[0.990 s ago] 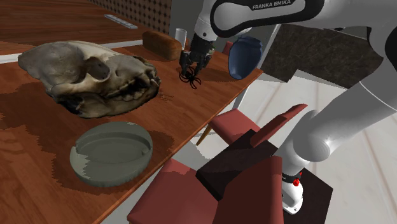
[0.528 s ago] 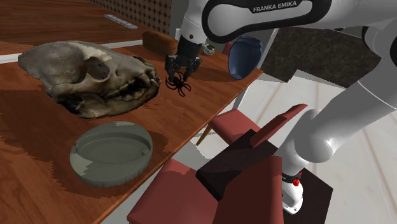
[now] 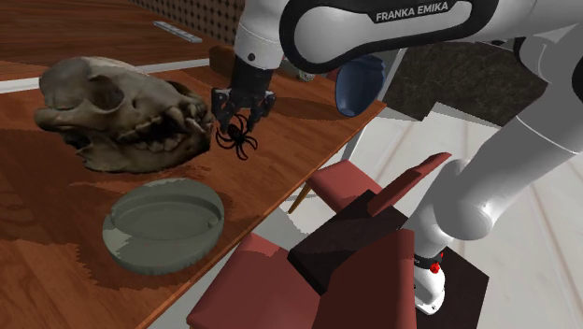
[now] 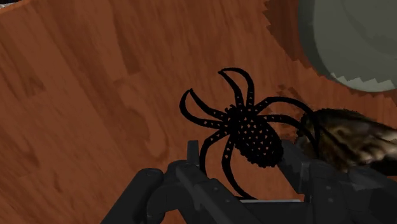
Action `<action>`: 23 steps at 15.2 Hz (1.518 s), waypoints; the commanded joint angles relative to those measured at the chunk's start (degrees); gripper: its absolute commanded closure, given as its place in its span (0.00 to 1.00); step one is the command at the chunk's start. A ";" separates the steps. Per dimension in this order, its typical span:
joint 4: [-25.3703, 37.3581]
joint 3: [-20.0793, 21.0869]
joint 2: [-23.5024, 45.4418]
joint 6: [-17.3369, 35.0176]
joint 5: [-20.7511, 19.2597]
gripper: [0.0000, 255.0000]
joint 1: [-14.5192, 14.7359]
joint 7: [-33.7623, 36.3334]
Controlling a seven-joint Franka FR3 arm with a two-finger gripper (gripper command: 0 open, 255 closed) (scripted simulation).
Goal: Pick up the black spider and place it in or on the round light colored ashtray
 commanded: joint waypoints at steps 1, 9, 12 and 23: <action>1.53 1.93 1.37 -0.31 -0.92 1.00 1.05 3.55; 12.43 8.62 11.20 -3.41 -8.05 1.00 5.83 17.55; 17.86 10.37 16.05 -5.38 -11.70 1.00 8.61 22.79; 16.50 10.72 20.86 -0.63 -15.70 1.00 11.00 27.58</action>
